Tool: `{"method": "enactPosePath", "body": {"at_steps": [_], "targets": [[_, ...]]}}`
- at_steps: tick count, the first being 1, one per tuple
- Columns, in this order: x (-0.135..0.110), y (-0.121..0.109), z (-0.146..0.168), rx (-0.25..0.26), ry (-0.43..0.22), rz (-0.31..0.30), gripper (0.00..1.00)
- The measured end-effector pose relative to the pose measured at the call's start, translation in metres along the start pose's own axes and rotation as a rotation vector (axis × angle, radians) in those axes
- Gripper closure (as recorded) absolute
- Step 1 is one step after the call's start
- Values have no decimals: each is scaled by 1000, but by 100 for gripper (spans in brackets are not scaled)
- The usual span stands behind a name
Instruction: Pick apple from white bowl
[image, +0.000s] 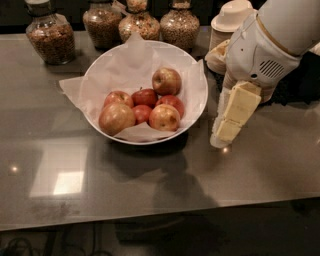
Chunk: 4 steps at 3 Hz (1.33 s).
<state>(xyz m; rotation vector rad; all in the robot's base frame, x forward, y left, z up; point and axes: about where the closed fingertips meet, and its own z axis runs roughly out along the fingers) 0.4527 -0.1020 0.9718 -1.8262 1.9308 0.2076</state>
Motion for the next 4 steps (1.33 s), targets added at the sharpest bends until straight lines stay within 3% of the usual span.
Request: {"method": "enactPosePath", "body": {"at_steps": [1, 2, 3, 4], "targets": [[-26, -5, 17, -1, -85, 1, 0], [-86, -7, 35, 3, -192, -29, 0], [-149, 2, 59, -20, -245, -57, 0], [-191, 14, 79, -37, -258, -48, 0]]}}
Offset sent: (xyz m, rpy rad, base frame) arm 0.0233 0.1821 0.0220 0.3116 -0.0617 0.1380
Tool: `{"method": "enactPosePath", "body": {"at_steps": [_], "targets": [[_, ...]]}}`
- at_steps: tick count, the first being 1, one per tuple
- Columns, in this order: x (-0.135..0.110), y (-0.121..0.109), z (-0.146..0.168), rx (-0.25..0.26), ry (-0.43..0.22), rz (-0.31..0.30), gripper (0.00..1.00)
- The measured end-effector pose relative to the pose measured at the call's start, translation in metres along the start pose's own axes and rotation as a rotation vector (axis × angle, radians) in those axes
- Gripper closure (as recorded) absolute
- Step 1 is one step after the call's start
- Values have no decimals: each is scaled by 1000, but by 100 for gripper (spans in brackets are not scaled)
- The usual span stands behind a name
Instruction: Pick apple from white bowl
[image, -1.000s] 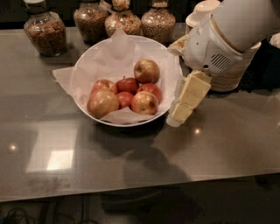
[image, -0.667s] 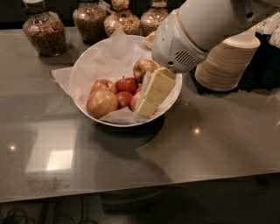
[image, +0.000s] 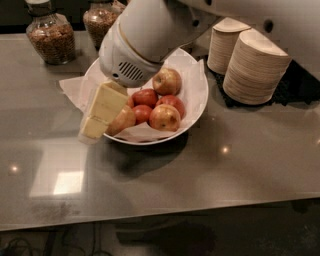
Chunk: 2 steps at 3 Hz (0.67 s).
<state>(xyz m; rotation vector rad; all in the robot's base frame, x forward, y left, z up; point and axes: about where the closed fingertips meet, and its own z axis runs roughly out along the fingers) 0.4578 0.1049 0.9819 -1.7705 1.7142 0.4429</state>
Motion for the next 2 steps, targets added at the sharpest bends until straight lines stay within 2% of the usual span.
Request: {"method": "enactPosePath", "body": {"at_steps": [1, 2], "targets": [[-3, 8, 22, -12, 6, 51, 0], [8, 9, 30, -3, 18, 87, 0]]}}
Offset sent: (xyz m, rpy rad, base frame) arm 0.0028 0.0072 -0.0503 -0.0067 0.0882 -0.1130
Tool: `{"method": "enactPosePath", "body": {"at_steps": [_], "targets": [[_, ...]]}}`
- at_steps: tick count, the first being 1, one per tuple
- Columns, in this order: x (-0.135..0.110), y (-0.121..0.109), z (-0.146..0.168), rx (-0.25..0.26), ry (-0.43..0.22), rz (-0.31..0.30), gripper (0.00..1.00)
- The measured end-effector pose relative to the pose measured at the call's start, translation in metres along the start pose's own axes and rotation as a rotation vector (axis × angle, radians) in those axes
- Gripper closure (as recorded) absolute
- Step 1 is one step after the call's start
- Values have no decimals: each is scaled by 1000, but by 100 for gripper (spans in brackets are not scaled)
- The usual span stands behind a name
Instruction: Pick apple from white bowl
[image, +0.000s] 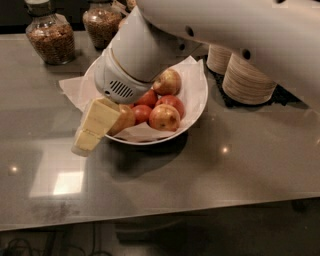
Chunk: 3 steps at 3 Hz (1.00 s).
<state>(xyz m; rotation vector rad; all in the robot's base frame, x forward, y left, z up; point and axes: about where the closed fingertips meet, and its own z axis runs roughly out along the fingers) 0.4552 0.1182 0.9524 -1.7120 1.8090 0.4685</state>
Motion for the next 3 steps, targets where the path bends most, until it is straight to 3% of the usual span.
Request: {"method": "enactPosePath", "body": {"at_steps": [3], "targets": [[26, -13, 3, 32, -3, 15, 7]]}}
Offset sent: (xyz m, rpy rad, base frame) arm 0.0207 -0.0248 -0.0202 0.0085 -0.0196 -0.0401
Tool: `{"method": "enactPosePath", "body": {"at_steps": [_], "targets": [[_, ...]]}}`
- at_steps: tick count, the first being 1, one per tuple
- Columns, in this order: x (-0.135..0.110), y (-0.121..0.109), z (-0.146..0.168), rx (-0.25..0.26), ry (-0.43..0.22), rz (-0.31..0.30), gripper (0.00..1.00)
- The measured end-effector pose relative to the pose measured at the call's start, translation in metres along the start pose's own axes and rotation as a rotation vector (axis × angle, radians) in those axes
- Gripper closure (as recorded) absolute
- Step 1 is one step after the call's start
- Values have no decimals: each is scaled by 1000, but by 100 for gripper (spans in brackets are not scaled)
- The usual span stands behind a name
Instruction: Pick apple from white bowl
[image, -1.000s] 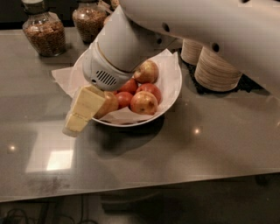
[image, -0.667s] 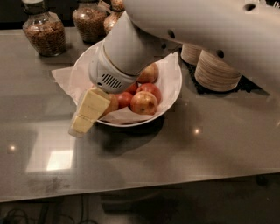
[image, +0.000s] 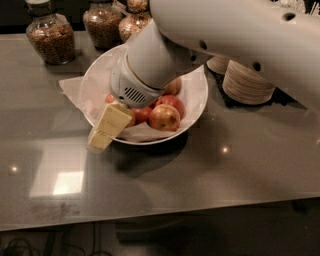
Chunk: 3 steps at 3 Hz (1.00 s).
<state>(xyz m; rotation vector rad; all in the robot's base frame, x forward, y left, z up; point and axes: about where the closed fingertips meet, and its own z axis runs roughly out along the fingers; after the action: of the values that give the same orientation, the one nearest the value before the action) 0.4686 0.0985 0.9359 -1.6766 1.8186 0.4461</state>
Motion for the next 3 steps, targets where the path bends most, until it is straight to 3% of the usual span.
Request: {"method": "enactPosePath", "body": {"at_steps": [3], "targets": [[21, -9, 0, 9, -41, 22, 16]]}}
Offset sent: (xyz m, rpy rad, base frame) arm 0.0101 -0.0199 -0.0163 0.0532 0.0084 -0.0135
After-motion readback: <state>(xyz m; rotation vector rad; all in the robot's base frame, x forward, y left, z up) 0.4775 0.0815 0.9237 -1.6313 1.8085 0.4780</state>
